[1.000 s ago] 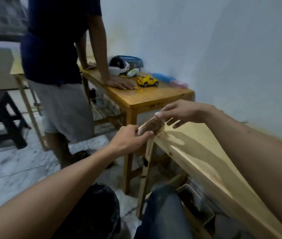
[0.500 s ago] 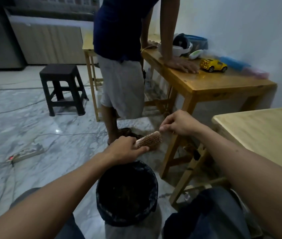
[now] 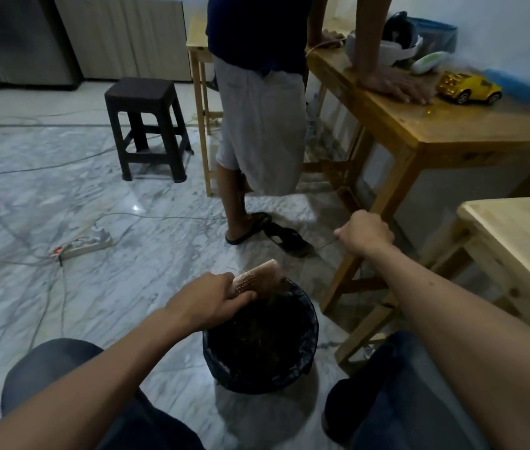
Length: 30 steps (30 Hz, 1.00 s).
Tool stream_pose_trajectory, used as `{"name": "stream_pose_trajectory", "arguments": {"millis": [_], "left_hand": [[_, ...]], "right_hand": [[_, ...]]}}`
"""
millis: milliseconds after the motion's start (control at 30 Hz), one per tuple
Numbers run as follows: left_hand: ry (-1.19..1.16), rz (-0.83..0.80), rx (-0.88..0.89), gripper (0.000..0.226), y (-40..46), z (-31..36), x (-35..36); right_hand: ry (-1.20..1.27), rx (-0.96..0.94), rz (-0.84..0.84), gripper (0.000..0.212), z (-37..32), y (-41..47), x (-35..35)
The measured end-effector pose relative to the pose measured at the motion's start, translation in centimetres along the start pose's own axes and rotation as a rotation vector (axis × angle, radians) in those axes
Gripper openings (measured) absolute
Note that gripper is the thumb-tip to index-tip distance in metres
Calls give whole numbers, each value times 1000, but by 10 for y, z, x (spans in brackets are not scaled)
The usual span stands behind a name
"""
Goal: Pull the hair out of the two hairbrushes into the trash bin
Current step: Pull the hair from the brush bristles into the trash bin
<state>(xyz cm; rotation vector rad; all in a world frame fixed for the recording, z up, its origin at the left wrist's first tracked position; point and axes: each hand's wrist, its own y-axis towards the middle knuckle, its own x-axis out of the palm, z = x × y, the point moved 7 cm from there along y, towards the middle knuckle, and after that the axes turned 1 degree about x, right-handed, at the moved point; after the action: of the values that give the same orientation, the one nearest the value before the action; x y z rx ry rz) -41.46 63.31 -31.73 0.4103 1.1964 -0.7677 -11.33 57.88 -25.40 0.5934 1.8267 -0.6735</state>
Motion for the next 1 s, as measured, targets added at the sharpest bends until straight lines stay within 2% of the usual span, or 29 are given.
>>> {"name": "stream_pose_trajectory", "arguments": {"millis": [67, 133, 300, 400, 500, 533, 633, 733, 800, 833, 900, 1000], "left_hand": [[91, -53, -45, 47, -11, -22, 1], [147, -110, -127, 47, -21, -48, 3], [85, -78, -238, 52, -22, -64, 3], [37, -48, -254, 54, -17, -54, 6], [5, -32, -254, 53, -11, -44, 6], [3, -31, -246, 52, -9, -41, 5], [33, -29, -199, 50, -3, -30, 2], [71, -24, -158, 50, 3, -19, -3], [84, -2, -140, 49, 8, -14, -7], [87, 13, -130, 50, 10, -12, -10], [91, 38, -122, 50, 13, -12, -15], [124, 68, -160, 49, 12, -23, -24]], "right_hand": [[-66, 31, 75, 32, 11, 4, -9], [-97, 45, 77, 31, 18, 7, -12], [-71, -20, -28, 27, -5, 5, 20], [-164, -77, -84, 26, -21, -2, 46], [-213, -190, -244, 14, -31, -7, 85], [-165, -223, -324, 22, -34, -11, 97], [55, -294, -577, 68, -49, -28, 112], [282, -304, -718, 88, -61, -42, 117], [500, -255, -832, 93, -61, -47, 127], [566, -235, -868, 88, -60, -47, 134], [608, -236, -869, 60, -58, -49, 141], [632, -238, -707, 10, -51, -39, 144]]}}
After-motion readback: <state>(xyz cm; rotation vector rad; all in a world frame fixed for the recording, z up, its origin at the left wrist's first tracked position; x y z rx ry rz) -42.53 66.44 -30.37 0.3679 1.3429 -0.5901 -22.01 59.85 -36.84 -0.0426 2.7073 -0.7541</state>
